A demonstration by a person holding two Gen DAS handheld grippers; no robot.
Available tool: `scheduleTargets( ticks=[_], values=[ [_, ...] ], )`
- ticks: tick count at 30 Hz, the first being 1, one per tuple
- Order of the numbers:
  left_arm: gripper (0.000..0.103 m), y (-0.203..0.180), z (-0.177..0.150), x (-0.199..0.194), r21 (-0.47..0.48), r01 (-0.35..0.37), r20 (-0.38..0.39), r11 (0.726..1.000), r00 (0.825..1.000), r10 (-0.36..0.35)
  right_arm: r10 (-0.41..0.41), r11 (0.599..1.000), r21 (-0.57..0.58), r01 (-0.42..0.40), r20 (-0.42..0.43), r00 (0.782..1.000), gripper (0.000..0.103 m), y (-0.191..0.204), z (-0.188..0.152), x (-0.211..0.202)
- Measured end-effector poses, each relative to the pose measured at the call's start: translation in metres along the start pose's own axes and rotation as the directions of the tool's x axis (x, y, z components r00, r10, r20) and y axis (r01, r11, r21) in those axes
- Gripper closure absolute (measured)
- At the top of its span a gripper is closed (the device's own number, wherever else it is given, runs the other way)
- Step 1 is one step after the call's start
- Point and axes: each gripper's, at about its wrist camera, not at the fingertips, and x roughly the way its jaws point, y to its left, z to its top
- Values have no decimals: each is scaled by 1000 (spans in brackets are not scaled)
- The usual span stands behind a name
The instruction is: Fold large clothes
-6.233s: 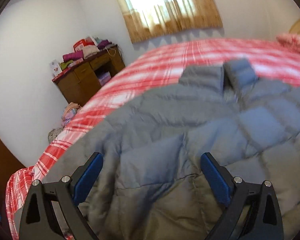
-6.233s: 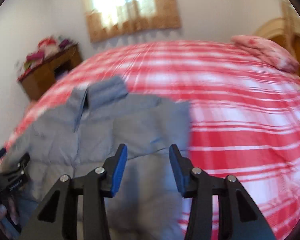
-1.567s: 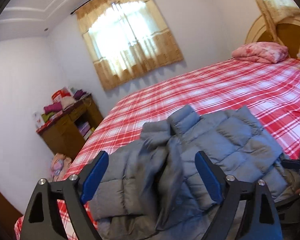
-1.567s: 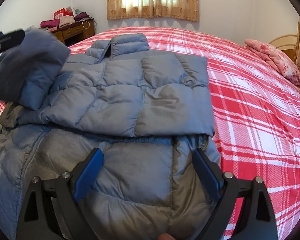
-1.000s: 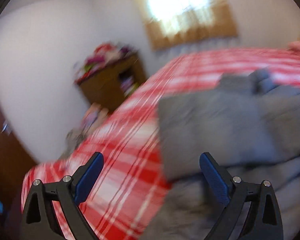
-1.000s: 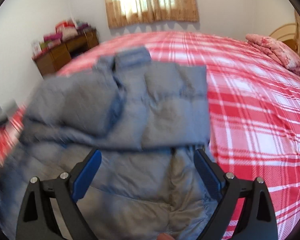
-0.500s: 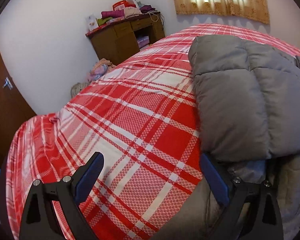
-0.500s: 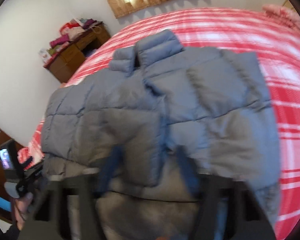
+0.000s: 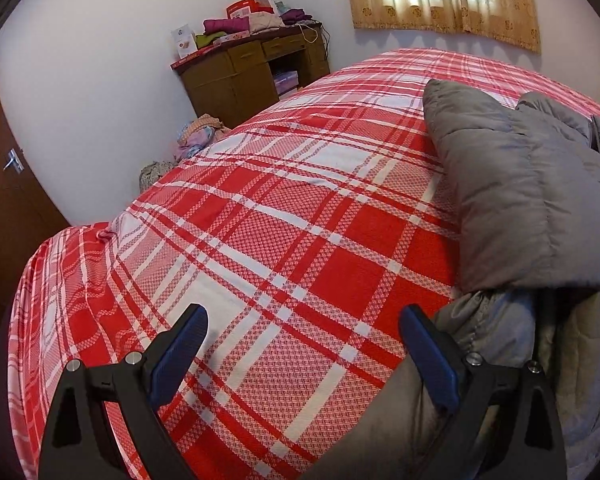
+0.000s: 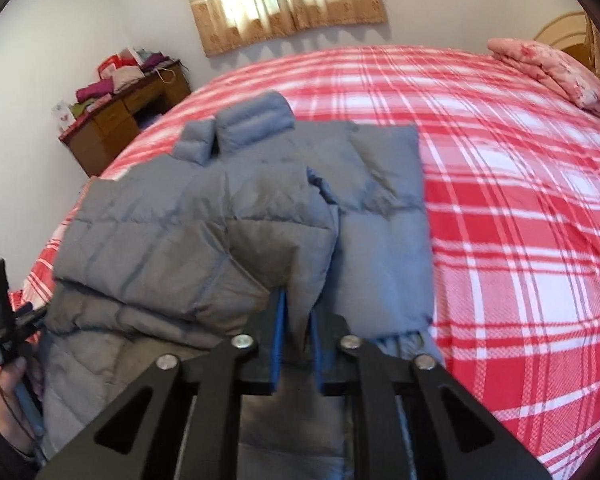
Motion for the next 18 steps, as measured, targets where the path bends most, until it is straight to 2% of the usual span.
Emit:
scheduleTargets(
  ticks=[1, 3, 6, 7, 9, 11, 13, 16, 18],
  values=[
    [6, 0, 3, -1, 8, 13, -15, 1000, 1000, -13, 0, 1000, 25, 0, 2, 1000, 67, -4, 1, -2],
    [6, 6, 8, -8, 9, 38, -20, 999, 999, -38, -9, 999, 46, 9, 11, 1000, 58, -9, 4, -12],
    [6, 19, 23, -39, -15, 54, 74, 998, 996, -53, -104, 994, 28, 103, 57, 993, 58, -8, 9, -37],
    [6, 22, 31, -54, -31, 82, 125, 996, 989, -77, -123, 992, 29, 121, 73, 990, 56, -8, 11, -43],
    [6, 16, 42, -68, -38, 126, 168, 991, 979, -118, -165, 986, 36, 162, 132, 977, 52, -4, 20, -54],
    [6, -8, 56, -76, 4, 196, 180, 981, 965, -193, -120, 993, 18, 119, 157, 980, 53, 8, 30, -52],
    [6, -37, 63, -78, 65, 229, 188, 971, 953, -237, -94, 994, -36, 101, 154, 984, 53, 30, 40, -38],
    [6, -88, 63, -71, 184, 235, 203, 954, 941, -271, -68, 992, -97, 81, 131, 989, 55, 53, 46, -10],
    [6, -117, 56, -57, 255, 205, 187, 945, 948, -256, -59, 991, -114, 72, 108, 992, 55, 57, 47, 12]
  ],
)
